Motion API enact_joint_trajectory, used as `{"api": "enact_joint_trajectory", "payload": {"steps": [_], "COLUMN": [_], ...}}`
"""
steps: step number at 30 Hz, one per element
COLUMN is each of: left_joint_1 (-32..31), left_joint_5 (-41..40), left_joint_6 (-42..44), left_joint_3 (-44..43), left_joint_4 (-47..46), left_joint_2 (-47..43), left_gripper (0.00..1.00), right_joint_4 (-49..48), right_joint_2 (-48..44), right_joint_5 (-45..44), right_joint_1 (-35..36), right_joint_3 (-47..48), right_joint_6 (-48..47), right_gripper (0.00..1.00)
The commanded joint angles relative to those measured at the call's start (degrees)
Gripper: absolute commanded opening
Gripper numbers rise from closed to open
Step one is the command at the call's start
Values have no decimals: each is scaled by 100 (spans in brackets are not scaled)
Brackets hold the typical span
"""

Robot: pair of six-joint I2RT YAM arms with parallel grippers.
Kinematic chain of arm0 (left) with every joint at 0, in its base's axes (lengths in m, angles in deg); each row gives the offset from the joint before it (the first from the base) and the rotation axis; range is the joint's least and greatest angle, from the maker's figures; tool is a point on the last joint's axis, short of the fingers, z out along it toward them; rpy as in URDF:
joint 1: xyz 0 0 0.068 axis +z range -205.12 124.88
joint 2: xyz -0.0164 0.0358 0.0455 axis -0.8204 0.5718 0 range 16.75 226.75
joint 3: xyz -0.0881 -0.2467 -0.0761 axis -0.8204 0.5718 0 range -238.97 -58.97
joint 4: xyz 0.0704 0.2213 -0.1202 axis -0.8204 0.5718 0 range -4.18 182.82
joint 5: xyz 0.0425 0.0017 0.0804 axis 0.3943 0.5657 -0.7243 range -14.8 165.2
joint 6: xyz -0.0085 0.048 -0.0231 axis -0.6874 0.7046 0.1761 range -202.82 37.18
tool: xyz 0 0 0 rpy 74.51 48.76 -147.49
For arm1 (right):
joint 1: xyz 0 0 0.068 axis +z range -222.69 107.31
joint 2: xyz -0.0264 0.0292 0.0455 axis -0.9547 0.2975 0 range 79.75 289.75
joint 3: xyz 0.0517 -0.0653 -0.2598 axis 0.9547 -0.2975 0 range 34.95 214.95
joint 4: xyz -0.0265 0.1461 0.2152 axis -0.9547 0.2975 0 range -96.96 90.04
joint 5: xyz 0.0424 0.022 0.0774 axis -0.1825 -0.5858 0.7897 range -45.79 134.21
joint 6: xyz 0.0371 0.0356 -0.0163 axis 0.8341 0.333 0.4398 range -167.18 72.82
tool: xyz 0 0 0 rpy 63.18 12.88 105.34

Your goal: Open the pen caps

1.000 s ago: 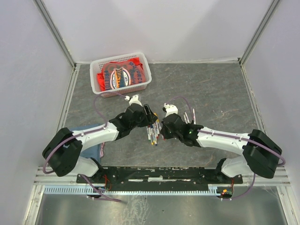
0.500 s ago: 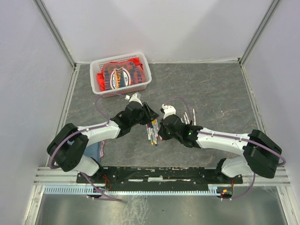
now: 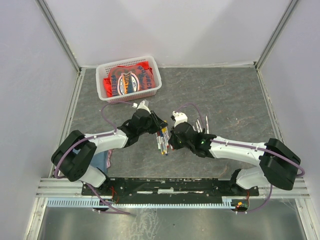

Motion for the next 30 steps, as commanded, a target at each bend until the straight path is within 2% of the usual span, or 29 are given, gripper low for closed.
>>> {"api": "enact_joint_trajectory", "payload": {"steps": [1, 3, 5, 6, 8, 11, 14, 30], "left_joint_1": [26, 33, 40, 42, 50, 59, 84, 172], "left_joint_5": [168, 199, 222, 230, 248, 329, 428, 854], "left_joint_6": [-212, -218, -215, -214, -224, -225, -213, -374], "left_joint_3": [39, 56, 84, 99, 140, 164, 155, 223], "left_joint_4": [-384, -414, -461, -484, -555, -622, -636, -973], "left_joint_2": [6, 15, 3, -16, -69, -145, -203, -422], "left_gripper": [27, 18, 5, 3, 3, 3, 3, 3], "right_joint_4": [-255, -244, -227, -220, -238, -342, -380, -589], "right_joint_2": [-214, -237, -256, -272, -289, -340, -377, -214], "right_joint_5": [-65, -85, -114, -124, -136, -155, -164, -24], "right_joint_1": [39, 44, 40, 36, 39, 43, 41, -122], "right_joint_3": [197, 196, 199, 197, 177, 99, 87, 128], "right_joint_6": [-89, -89, -85, -81, -67, -12, -25, -29], "right_gripper": [1, 1, 1, 1, 4, 19, 26, 28]}}
